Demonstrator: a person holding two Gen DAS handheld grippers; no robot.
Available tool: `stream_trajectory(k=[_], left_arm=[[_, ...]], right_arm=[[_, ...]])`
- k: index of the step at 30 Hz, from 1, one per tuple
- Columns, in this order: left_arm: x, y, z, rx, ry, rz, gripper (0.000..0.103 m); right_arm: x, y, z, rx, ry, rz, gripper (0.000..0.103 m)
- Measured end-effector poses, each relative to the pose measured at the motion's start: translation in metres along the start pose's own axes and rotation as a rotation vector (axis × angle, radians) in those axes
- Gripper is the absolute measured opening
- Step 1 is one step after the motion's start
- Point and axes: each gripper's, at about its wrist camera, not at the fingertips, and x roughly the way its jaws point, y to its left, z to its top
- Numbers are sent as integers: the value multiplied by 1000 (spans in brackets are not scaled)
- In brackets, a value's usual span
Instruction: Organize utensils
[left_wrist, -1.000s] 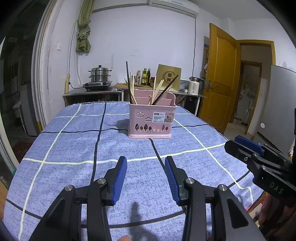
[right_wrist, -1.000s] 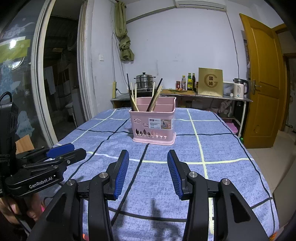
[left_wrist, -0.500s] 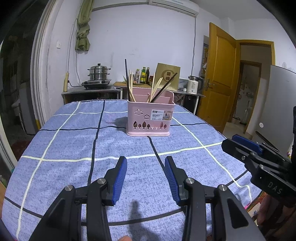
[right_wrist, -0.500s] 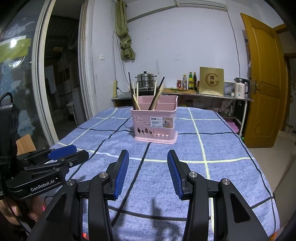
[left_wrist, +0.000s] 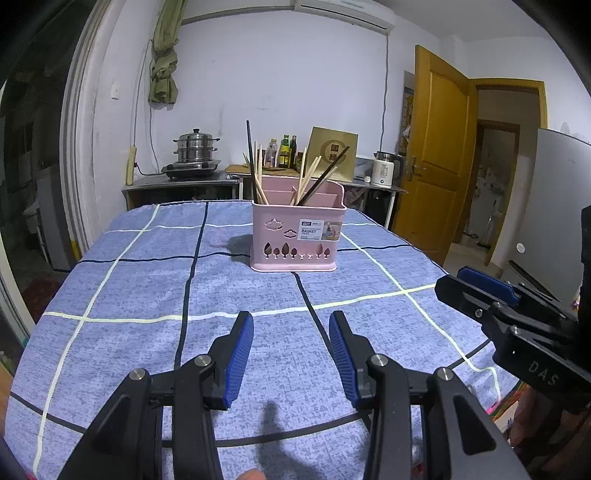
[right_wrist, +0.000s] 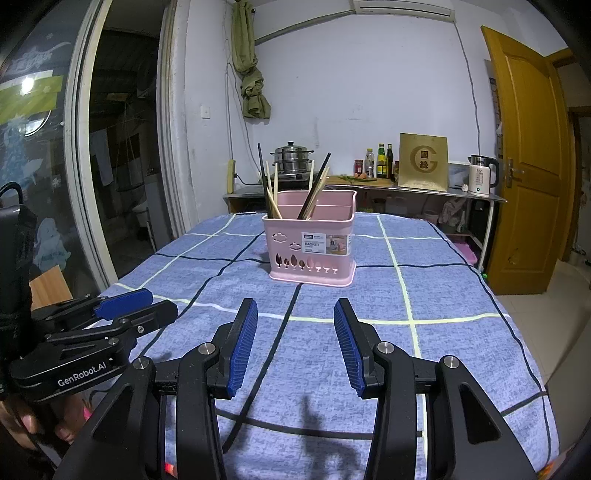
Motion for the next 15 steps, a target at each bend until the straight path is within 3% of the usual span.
stream_trajectory(k=[15], left_arm=[[-1,0,-2,8,12,-4,43]], right_arm=[[0,2,0,-2,0,0,44]])
